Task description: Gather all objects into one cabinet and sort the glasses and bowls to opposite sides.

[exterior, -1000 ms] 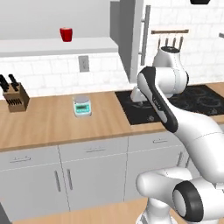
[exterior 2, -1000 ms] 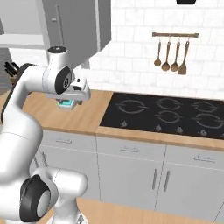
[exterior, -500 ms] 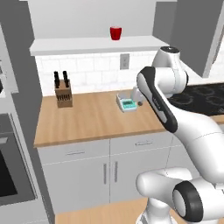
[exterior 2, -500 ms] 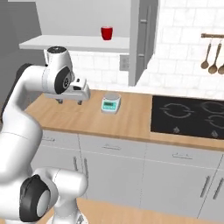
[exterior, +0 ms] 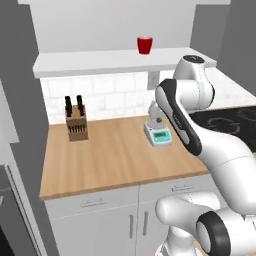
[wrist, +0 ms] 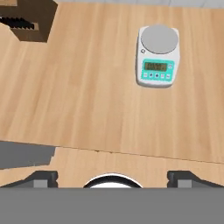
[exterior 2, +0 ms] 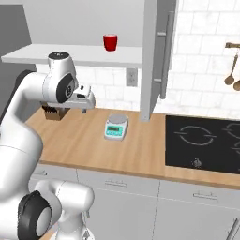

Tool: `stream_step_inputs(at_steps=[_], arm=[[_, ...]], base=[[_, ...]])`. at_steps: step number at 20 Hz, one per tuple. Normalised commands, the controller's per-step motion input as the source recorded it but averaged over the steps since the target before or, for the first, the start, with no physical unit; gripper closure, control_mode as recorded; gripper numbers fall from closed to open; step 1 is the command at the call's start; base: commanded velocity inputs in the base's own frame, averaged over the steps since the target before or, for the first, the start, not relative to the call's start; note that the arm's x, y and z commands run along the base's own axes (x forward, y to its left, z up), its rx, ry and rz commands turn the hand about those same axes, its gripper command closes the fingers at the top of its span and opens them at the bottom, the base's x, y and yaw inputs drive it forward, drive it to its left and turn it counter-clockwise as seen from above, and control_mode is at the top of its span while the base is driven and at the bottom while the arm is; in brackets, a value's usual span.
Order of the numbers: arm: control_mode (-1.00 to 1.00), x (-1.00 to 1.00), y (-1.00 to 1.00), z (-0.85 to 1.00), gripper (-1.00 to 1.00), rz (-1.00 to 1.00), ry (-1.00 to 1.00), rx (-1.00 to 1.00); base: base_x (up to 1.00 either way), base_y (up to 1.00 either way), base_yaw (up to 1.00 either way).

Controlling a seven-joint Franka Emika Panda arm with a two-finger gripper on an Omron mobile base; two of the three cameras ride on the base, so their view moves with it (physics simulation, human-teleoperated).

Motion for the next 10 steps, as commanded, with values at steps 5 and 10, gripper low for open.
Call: stream_step_inputs(at_steps=[5, 10], arm=[[1.0, 0.0, 0.0, 0.0, -1.0, 0.0, 0.0, 0.0], [1.0, 0.0, 0.0, 0.0, -1.0, 0.0, 0.0, 0.0]], base=[[1.0, 0.08, -0.07], [1.0, 0.2, -0.06]])
